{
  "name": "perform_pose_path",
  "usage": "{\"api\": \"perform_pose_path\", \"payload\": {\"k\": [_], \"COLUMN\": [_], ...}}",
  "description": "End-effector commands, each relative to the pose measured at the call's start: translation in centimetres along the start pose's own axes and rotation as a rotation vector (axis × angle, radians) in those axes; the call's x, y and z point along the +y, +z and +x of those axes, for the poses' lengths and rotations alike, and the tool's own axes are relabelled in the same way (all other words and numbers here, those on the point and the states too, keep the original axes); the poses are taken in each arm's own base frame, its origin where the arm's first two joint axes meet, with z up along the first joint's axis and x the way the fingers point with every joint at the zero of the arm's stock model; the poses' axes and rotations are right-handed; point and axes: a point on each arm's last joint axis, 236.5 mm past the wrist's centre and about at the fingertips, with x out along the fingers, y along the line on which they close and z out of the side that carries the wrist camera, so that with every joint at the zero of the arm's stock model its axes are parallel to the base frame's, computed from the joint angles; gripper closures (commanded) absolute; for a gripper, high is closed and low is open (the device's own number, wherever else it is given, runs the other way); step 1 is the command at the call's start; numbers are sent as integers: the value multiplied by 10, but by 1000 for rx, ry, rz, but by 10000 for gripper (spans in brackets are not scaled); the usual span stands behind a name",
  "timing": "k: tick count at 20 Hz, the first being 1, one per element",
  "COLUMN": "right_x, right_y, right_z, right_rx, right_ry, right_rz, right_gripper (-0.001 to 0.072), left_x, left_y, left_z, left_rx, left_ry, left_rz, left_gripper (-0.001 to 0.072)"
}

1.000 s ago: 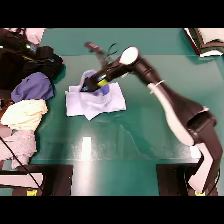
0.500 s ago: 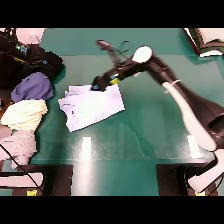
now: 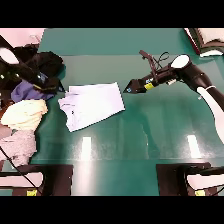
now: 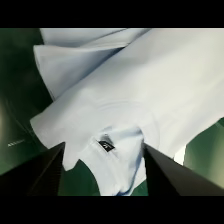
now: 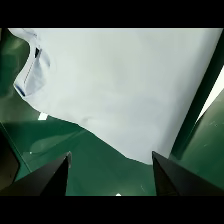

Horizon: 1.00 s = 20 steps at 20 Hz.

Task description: Fold the shirts.

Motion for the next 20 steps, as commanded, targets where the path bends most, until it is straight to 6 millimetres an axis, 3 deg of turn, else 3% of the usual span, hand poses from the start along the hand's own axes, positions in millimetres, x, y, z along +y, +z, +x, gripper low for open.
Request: {"api": "perform_pose_path", "payload": {"k": [1,3,5,7,8,10,12,14,17,20], "right_x": [-6,-4,-2,0,0,0,0,0,-1,0], "right_y": [-15,-13,-14,-15,-15,-15,-15,-15,-14,-14], "right_z": [3,5,8,9,9,9,9,9,9,9], "right_rx": [20,13,16,20,20,21,20,20,16,17], "right_ry": [1,0,-1,1,1,1,1,1,0,0], "right_rz": [39,32,26,22,21,21,22,22,22,22], "right_gripper": [138,138,137,138,138,138,138,138,138,138], "left_x": [38,48,42,29,27,23,7,-22,-62,-88], "left_y": [-15,-23,-26,-16,-12,-10,-13,-11,16,48], "left_z": [35,45,55,59,58,58,47,19,-33,-64], "left_rx": [-12,19,47,17,0,-3,22,26,-109,-248], "left_ry": [35,34,-4,-72,-81,-99,-146,-206,-199,-182], "left_rz": [-123,-154,-171,-184,-191,-195,-173,-72,66,155], "left_gripper": [140,140,140,144,271,680,684,684,684,684]}}
